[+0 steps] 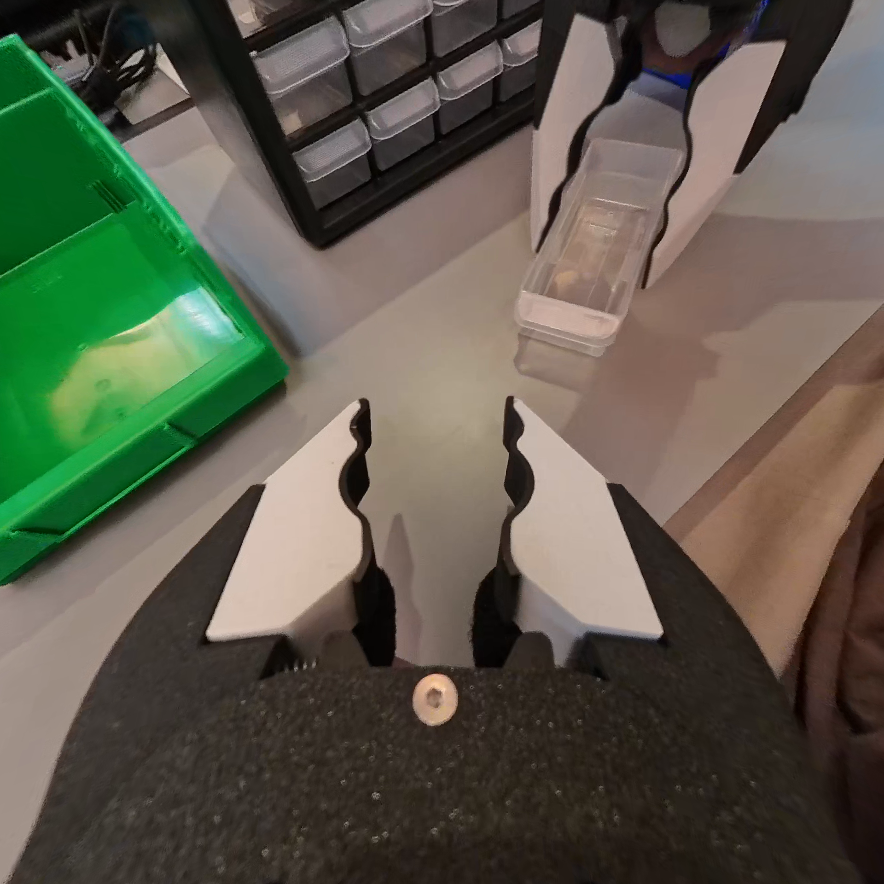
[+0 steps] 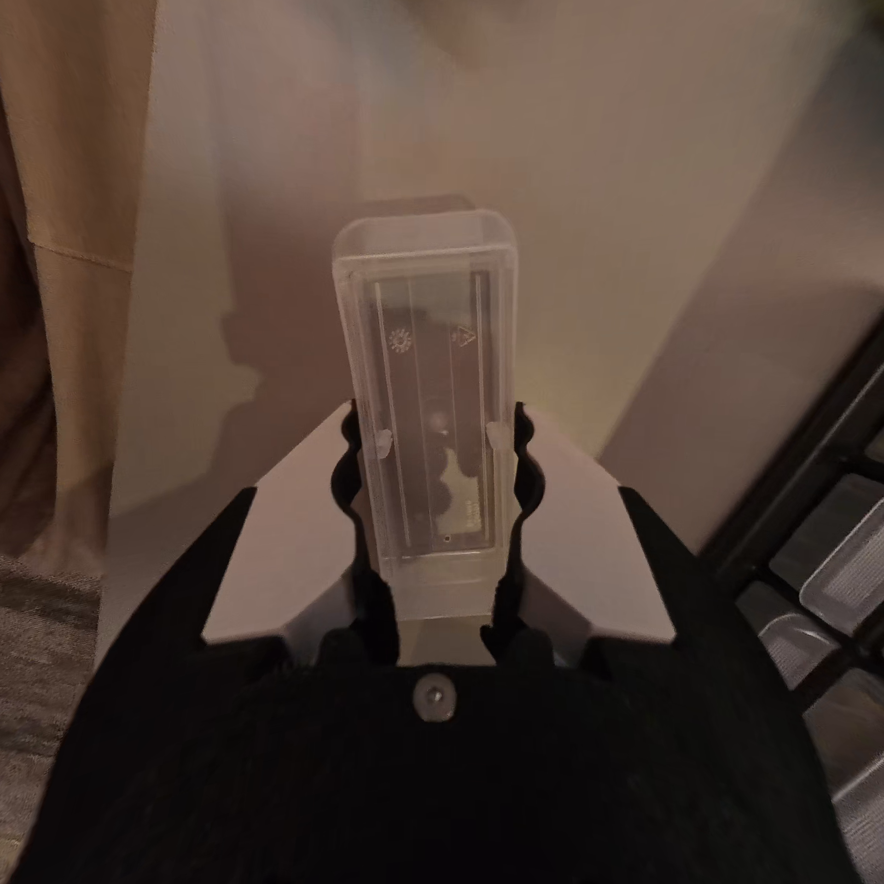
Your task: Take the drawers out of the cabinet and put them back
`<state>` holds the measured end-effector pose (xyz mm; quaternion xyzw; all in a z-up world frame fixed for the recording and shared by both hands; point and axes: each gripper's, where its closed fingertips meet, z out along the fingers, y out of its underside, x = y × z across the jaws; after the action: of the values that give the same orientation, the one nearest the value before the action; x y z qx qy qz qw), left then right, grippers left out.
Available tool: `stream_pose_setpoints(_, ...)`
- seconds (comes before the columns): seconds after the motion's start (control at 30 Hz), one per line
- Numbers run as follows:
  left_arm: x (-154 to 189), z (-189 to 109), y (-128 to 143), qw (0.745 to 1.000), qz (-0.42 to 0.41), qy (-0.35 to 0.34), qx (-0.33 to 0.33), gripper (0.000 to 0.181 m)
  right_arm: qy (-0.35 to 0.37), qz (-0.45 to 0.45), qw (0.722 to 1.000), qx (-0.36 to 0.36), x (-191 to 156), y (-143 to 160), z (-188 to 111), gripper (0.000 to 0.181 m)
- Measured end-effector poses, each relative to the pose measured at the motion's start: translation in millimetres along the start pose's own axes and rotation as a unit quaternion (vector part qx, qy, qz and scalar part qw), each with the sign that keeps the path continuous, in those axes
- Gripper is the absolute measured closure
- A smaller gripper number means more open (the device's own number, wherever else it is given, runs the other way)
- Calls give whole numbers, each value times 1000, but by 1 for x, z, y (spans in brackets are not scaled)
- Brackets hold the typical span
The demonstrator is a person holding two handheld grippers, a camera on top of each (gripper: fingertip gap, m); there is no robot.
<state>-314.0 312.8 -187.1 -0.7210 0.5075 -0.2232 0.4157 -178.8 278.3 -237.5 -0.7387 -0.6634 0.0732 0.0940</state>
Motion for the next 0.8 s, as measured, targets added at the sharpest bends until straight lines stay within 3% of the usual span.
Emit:
stream_pose_setpoints(0.2,-14,-7,2,1000,-7,-18,6,130,36,25,999,-12,-2,8,-13,127)
stream_pose_setpoints(0.37,-14,-10,0,1000,-9,-20,11,130,96,146,984,32,-7,32,-77,128)
stream_pose_setpoints(0.47,-10,-9,-3,1000,-10,-14,16,130,148,255,954,60,-8,67,-129,127)
stream_pose_setpoints(0.6,-3,-5,-5,1000,-7,-3,15,130,204,335,918,53,-11,128,-181,127)
stream_pose_setpoints(0.8,3,-4,-7,1000,0,4,17,130,240,389,889,-41,16,233,-213,128)
